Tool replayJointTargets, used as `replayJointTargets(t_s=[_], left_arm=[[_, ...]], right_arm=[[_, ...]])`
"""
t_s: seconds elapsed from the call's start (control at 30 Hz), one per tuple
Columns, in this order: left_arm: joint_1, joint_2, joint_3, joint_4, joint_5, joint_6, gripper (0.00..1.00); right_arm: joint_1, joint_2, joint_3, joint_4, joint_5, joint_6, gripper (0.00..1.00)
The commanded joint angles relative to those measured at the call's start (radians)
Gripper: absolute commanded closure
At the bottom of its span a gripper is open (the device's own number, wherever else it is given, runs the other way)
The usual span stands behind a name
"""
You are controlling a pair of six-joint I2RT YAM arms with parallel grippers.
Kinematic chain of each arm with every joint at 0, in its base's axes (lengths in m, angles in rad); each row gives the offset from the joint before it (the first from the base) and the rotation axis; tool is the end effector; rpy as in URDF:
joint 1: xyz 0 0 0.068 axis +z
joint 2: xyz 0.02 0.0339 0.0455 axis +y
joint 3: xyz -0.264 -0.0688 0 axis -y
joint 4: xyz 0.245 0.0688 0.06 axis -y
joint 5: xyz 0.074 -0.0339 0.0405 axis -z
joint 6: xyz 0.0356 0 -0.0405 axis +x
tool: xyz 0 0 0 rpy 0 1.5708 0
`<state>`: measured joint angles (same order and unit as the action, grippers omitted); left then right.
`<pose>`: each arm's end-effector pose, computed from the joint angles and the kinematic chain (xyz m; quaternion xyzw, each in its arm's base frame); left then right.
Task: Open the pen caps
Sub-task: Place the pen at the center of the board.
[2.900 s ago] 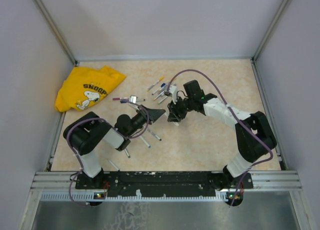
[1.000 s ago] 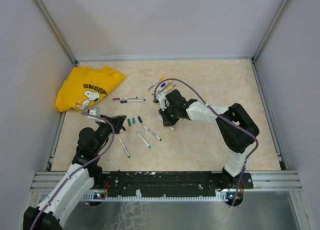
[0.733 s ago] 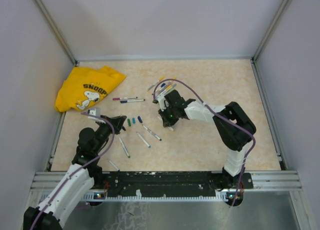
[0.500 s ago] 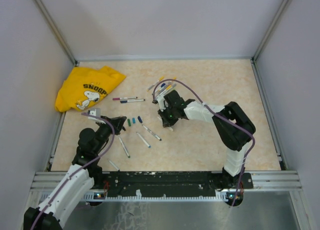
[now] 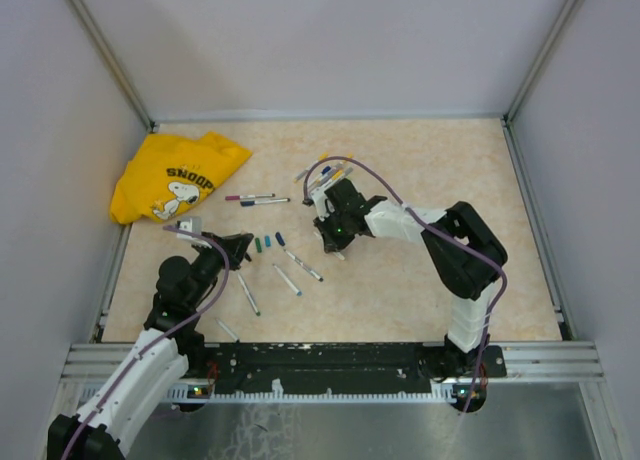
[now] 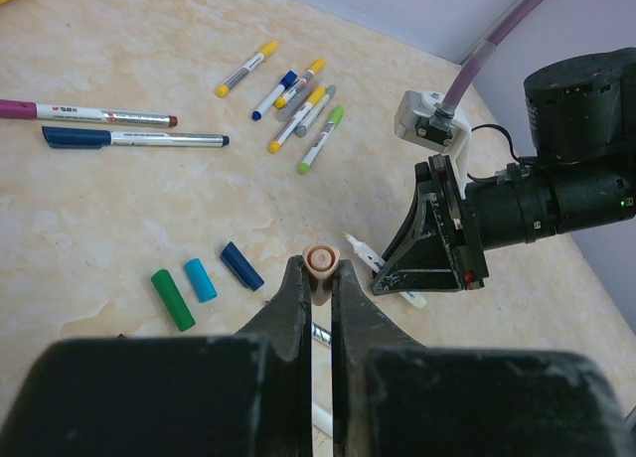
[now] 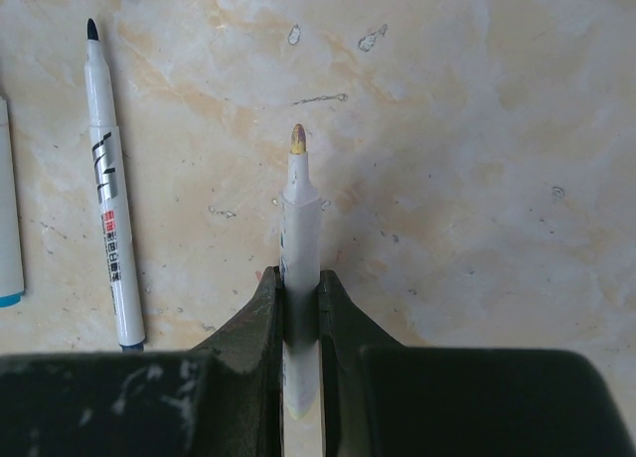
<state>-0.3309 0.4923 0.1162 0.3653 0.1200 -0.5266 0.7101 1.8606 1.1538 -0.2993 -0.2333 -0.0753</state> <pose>0.1373 -0.0517 0.2029 -0.0274 0.7104 -0.3306 0.6207 0.2819 0.2532 0.1612 -0.3950 0.8689 0.1926 0.2280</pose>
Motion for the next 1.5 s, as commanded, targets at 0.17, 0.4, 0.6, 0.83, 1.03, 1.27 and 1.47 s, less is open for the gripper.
replayJointTargets(t_s=[0.17, 0.4, 0.6, 0.83, 1.03, 1.27, 1.47], left_arm=[[0.004, -0.010, -0.006, 0.009, 0.019, -0.006, 1.00], [0.004, -0.010, -0.005, 0.009, 0.030, -0.011, 1.00], [0.004, 0.000, -0.006, 0.016, 0.052, -0.027, 1.00], [0.004, 0.043, -0.016, 0.076, 0.102, -0.062, 1.00], [0.004, 0.112, -0.030, 0.167, 0.161, -0.125, 1.00], [-0.011, 0.149, -0.030, 0.197, 0.156, -0.156, 1.00], [-0.078, 0.195, -0.021, 0.224, 0.100, -0.153, 1.00]], right_arm=[[0.033, 0.023, 0.049, -0.017, -0.009, 0.007, 0.87], [0.035, 0.023, 0.063, -0.037, 0.012, 0.003, 0.80], [0.036, -0.005, 0.067, -0.048, 0.020, -0.011, 0.70], [0.035, -0.053, 0.069, -0.061, 0.028, -0.043, 0.60], [0.036, -0.114, 0.067, -0.082, 0.008, -0.096, 0.51], [0.010, -0.180, 0.065, -0.121, -0.074, -0.176, 0.48], [-0.064, -0.241, 0.067, -0.155, -0.211, -0.222, 0.48]])
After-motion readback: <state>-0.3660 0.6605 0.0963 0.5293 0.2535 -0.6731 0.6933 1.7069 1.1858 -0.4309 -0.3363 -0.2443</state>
